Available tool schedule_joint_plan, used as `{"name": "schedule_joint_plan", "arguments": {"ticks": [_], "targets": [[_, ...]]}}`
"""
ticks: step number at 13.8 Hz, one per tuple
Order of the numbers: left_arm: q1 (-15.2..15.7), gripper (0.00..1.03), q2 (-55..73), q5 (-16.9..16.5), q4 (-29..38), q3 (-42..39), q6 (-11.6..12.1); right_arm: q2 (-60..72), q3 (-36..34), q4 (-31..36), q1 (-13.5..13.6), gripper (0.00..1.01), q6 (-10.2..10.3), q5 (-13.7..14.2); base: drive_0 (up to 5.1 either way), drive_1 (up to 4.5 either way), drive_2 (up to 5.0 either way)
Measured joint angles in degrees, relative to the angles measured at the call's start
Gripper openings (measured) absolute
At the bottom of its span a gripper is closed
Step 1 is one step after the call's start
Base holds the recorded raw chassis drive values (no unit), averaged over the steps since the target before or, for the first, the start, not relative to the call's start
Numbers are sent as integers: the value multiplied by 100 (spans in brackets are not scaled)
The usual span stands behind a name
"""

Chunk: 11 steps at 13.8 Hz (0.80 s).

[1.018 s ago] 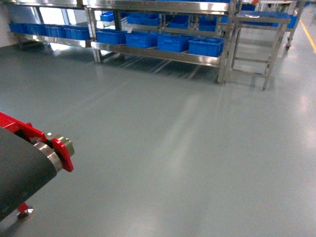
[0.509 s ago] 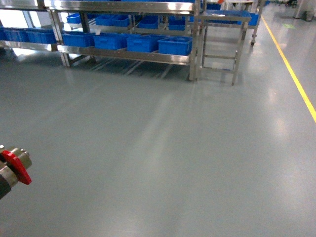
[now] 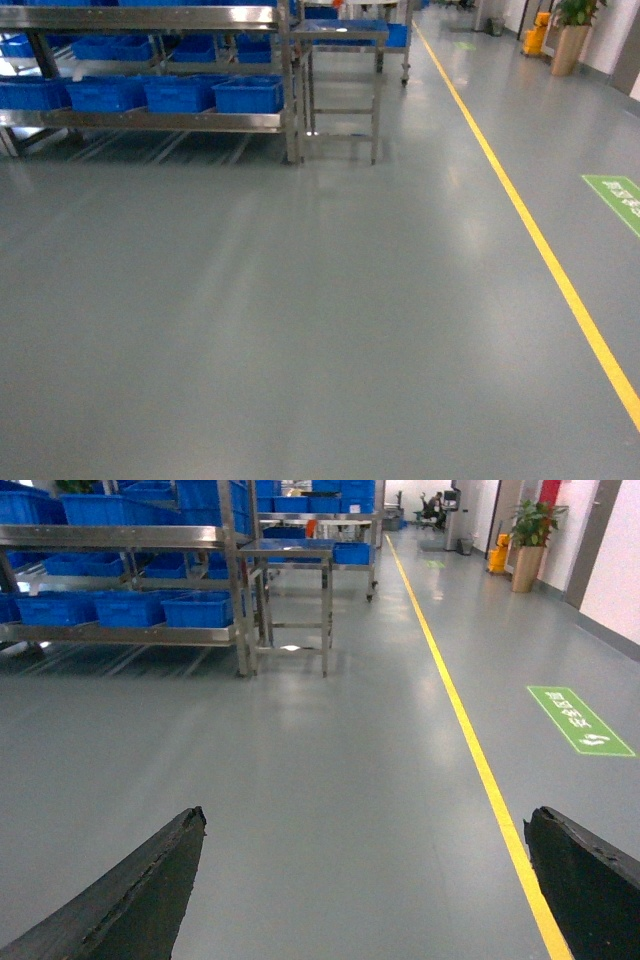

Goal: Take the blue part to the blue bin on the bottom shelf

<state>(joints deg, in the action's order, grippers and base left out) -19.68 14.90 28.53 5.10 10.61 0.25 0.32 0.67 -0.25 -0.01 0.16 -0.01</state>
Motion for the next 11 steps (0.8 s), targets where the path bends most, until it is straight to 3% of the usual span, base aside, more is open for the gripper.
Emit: {"name": "schedule_joint_plan", "arguments": {"ticks": [6,11], "targets": [[0,44,-9,0,-15,0,0,0,0,-11,0,98,0,2,0,0,0],[0,44,-2,0,-2,0,0,0,0,4,0,98,0,2,-2,404,-408]]}}
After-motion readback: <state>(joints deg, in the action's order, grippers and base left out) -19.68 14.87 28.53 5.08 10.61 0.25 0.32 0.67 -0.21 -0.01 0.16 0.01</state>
